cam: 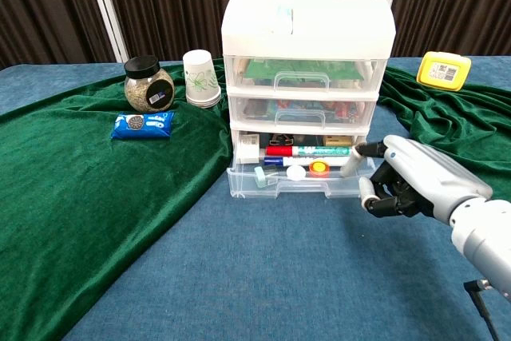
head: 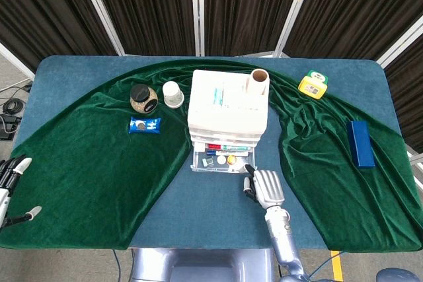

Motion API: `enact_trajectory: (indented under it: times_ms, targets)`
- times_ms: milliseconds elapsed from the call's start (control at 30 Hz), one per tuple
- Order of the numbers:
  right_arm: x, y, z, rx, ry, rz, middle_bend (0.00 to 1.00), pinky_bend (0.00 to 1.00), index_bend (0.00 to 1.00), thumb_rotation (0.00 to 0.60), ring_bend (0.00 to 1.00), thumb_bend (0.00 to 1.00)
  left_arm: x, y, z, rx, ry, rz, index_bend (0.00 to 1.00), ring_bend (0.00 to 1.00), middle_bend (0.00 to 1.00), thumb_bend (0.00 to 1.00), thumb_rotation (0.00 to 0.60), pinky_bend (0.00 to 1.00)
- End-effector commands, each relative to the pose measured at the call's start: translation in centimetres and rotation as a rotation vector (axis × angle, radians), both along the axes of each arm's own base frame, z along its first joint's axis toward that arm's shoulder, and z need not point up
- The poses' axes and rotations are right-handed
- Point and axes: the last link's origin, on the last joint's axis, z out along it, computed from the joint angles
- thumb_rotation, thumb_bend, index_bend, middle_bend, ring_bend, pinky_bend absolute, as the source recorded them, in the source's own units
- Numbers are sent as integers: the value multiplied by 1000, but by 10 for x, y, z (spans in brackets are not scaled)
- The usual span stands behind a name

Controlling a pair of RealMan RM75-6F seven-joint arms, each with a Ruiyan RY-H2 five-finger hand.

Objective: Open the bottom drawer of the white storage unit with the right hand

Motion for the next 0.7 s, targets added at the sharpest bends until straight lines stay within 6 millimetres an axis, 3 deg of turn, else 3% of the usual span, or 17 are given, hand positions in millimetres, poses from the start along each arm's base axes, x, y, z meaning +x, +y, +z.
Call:
enact_trajectory:
  times_ms: [33,300,700]
  targets:
    - [0,2,2,-3,3,7,894,777,471,600,948,611,0,0,0,1,0,-1,0,0,0,125,600,0]
    - [3,4,4,-12,-3,18,894,778,444,600,949,611,0,-1,1,2,-2,-1,0,0,0,125,600,0]
    - [10,-1,4,-21,-6,44,885,777,308,600,947,609,0,0,1,5,-4,3,0,0,0,125,600,0]
